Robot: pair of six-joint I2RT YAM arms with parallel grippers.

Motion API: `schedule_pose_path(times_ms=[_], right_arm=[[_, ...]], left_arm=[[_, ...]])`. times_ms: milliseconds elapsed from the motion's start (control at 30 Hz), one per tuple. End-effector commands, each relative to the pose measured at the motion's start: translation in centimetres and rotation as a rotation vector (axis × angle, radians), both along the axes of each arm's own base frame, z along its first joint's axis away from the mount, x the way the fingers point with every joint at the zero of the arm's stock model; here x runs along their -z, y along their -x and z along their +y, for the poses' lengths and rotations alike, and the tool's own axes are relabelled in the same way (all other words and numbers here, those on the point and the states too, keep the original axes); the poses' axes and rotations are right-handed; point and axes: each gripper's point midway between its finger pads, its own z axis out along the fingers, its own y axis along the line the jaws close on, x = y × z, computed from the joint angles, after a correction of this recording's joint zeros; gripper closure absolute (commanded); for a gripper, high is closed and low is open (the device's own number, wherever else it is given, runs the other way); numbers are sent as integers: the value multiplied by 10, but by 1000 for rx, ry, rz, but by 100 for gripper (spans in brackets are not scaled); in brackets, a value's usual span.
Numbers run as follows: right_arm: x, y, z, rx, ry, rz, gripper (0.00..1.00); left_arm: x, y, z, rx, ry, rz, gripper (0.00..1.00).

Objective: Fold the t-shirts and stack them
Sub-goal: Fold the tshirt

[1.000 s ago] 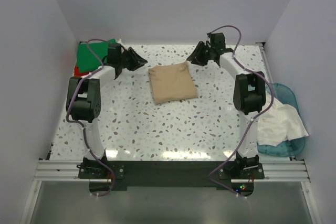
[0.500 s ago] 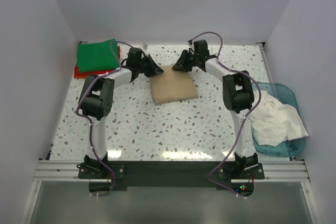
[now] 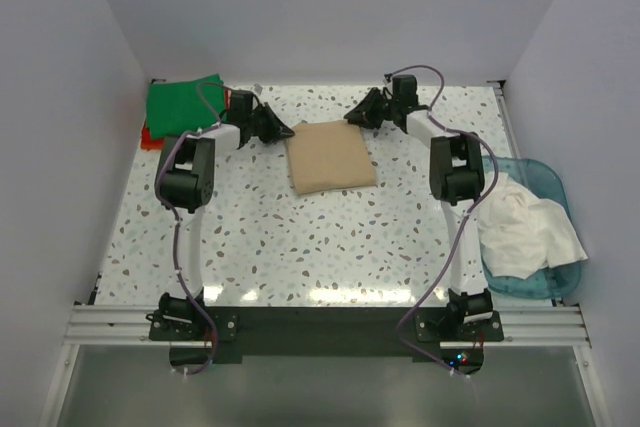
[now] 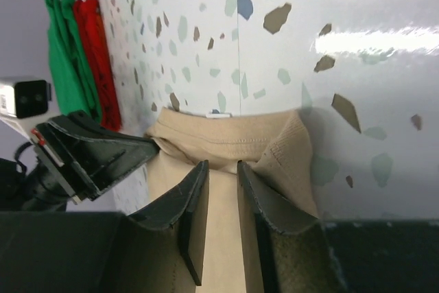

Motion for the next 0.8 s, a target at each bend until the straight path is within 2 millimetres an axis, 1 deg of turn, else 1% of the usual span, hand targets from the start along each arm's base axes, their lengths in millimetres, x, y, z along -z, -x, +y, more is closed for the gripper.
schedule_pose_path(times_ms=[0,33,67,100,133,167,200,233,267,300,333,367,400,433,467,500,533,567,600,633,667,700,733,767], right_arm=[[-18,-13,-5,24,-108,-31,72],[-18,-10,-4,12,-132,-20,72],[-27,-12,-6,19,-156,-36,72],[-28,-11,-8,22,-158,-33,72],[-40,-11,-10,24,-153,-58,71],[-46,-12,-15,31,-152,-71,70],[-48,-10,-17,31,-153,-70,69],[-55,-10,-19,25,-159,-84,69],[-67,-11,-25,32,-164,-101,68],[-68,-9,-27,34,-168,-100,68],[-77,-11,-30,38,-186,-119,67],[-90,-8,-31,29,-202,-137,67],[-89,-4,-32,35,-205,-128,67],[-92,-2,-32,34,-195,-139,67],[-93,-2,-35,52,-179,-147,67],[-99,4,-38,62,-168,-153,67],[-100,7,-40,69,-154,-160,67],[-102,10,-43,85,-142,-166,67],[-105,14,-47,108,-124,-170,66],[-107,17,-48,109,-111,-181,66],[-104,23,-45,103,-115,-169,66],[-115,27,-42,92,-128,-186,66],[-115,33,-33,73,-125,-182,66],[-115,38,-30,64,-119,-181,66]], left_arm=[[-3,-4,-1,33,1,-20,100],[-6,-5,-1,37,7,-26,100],[-15,-6,-2,45,23,-50,99],[-20,-6,-3,51,28,-63,94],[-29,-8,-2,51,32,-86,92],[-41,-9,-2,61,41,-111,89],[-49,-10,-1,63,41,-129,81],[-56,-11,3,61,40,-147,77],[-71,-10,4,63,44,-173,73],[-79,-10,7,62,46,-188,67],[-88,-9,11,56,44,-205,64],[-106,-8,12,50,42,-237,62],[-108,-4,14,42,35,-237,60],[-114,-1,13,45,31,-246,59],[-126,3,11,48,32,-264,59],[-123,11,8,53,31,-249,59],[-123,18,-1,73,30,-250,59],[-124,27,-4,82,26,-247,59],[-123,34,-8,92,22,-240,62],[-124,43,-20,111,33,-241,62],[-121,58,-25,124,40,-226,62],[-123,64,-32,133,50,-241,63],[-122,77,-46,157,68,-231,63],[-116,92,-51,172,76,-212,64]])
